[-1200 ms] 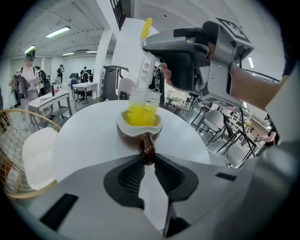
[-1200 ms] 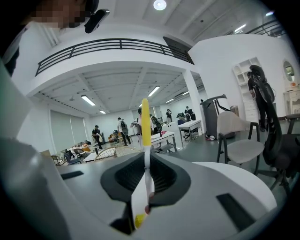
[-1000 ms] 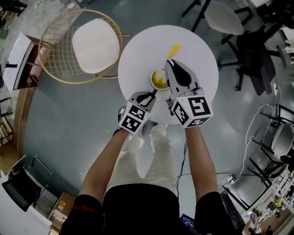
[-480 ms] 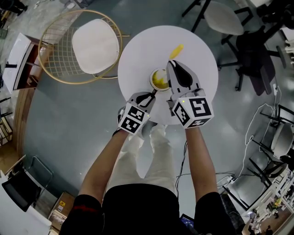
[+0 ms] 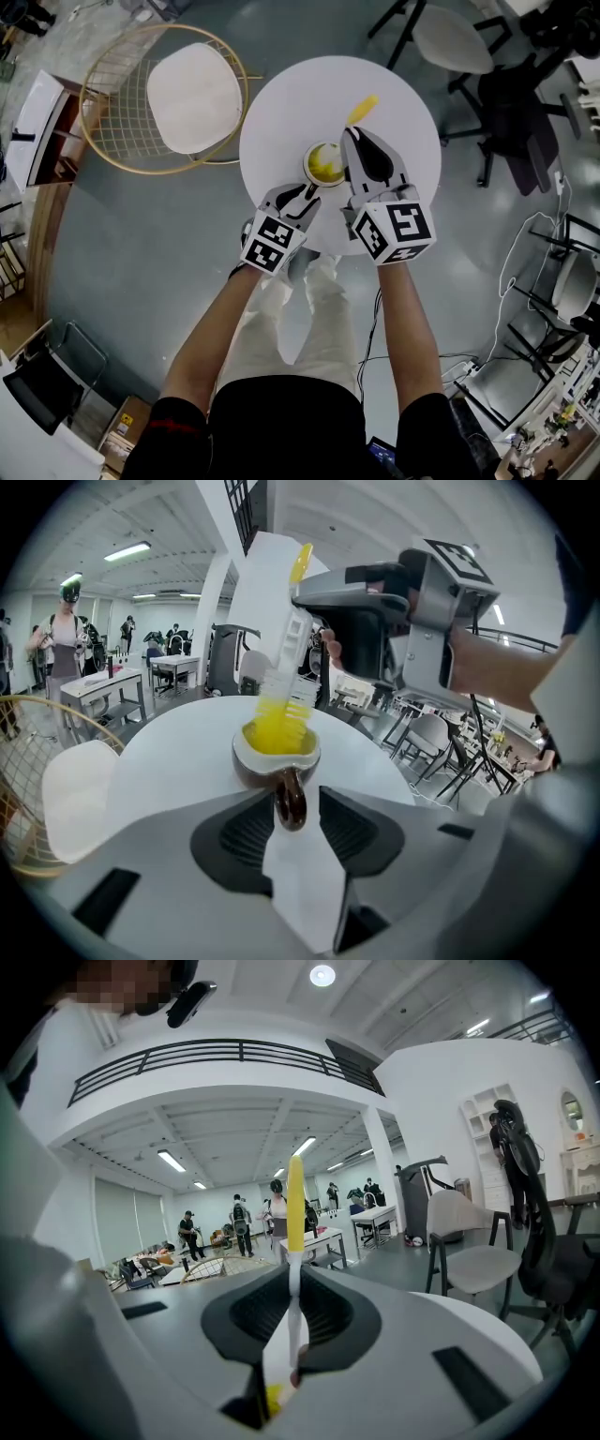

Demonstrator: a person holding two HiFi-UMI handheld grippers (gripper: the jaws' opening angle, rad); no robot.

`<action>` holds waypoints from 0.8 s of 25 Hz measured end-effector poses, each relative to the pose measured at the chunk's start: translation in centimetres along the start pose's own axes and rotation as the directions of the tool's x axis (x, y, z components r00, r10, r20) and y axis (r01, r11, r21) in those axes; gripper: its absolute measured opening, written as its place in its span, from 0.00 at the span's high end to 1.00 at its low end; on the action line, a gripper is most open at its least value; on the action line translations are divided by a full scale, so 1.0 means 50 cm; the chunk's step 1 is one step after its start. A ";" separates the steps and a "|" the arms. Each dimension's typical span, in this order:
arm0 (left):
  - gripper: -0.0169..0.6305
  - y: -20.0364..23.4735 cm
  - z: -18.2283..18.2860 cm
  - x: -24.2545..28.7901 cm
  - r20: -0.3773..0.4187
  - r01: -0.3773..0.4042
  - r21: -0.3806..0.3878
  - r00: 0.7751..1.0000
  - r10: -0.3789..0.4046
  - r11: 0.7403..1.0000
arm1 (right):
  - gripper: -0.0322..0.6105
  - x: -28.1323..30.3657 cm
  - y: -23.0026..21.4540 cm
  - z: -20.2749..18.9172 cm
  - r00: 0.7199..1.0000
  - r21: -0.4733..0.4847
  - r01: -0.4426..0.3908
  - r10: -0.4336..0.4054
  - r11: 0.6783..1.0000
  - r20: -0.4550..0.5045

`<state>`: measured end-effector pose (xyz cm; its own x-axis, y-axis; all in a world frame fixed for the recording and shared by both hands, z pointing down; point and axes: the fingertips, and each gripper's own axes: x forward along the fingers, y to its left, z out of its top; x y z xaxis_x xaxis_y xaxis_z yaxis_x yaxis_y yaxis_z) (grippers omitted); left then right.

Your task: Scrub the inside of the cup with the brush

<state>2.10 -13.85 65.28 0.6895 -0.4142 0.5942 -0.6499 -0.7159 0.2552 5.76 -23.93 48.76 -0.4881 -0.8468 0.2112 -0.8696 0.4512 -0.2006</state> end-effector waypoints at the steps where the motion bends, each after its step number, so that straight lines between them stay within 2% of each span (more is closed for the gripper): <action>1: 0.75 0.001 0.000 -0.001 -0.001 -0.002 0.001 1.000 0.002 1.000 | 0.88 -0.001 0.000 0.002 1.000 -0.002 0.000 0.000 1.000 0.000; 20: 0.75 0.023 0.052 -0.061 0.053 -0.042 -0.017 0.998 0.043 0.999 | 0.88 -0.039 0.008 0.049 0.999 -0.005 0.025 -0.025 1.000 0.020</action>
<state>0.08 -14.89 61.81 0.6770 -0.4733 0.5636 -0.6835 -0.6883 0.2430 6.53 -22.79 45.90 -0.4648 -0.8633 0.1967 -0.8818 0.4313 -0.1905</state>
